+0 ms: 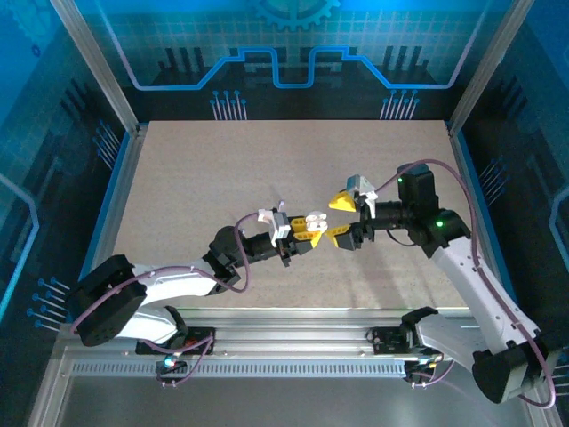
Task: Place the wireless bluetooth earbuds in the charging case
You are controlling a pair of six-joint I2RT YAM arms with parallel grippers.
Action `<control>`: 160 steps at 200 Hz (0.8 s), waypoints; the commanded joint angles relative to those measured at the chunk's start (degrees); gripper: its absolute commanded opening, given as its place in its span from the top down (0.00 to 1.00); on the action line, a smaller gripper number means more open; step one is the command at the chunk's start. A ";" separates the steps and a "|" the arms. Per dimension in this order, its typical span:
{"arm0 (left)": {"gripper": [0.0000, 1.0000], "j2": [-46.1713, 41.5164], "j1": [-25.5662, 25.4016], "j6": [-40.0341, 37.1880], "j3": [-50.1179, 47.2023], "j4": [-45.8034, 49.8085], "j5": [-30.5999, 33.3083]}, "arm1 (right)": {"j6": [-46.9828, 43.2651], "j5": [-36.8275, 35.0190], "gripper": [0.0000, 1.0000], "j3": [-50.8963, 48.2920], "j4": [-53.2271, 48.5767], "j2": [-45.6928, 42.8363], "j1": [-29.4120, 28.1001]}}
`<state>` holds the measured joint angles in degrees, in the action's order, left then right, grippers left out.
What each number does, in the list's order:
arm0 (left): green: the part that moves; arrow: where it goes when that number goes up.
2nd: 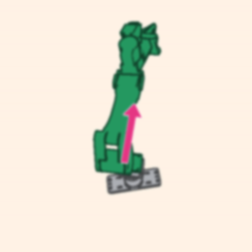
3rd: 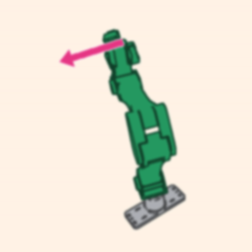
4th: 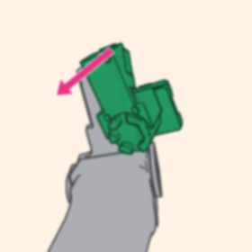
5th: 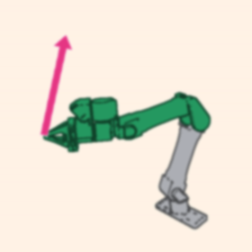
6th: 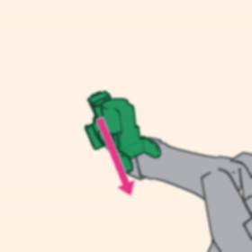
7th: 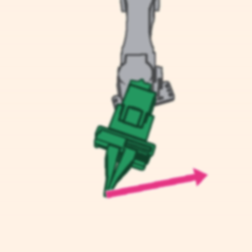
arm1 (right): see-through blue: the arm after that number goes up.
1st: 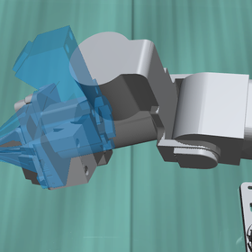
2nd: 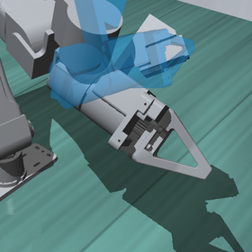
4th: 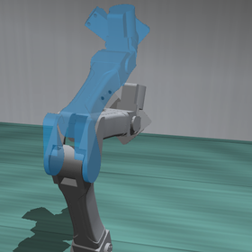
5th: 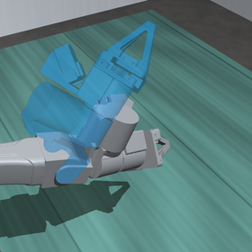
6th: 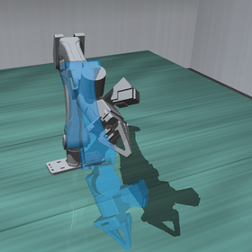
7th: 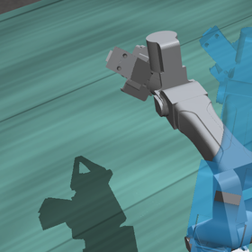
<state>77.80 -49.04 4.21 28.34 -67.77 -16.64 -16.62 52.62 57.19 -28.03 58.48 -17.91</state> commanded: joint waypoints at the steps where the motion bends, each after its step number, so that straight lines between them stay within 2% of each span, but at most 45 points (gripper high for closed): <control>1: 0.82 -1.07 -0.54 -0.08 1.63 -2.06 -1.47 | -1.84 4.53 0.19 2.36 -3.32 1.31 0.35; 104: 0.82 -1.42 -0.53 -0.48 1.90 -1.58 -0.88 | -3.45 6.57 0.23 5.48 -6.00 7.67 -2.47; 160: 0.82 -1.64 -0.53 -1.44 1.81 -0.64 0.54 | -4.81 8.80 0.31 5.94 -7.64 7.89 -2.83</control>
<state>77.76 -49.04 4.14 28.45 -67.70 -16.80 -20.27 58.85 61.58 -33.69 66.65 -20.23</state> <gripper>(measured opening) 0.229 0.697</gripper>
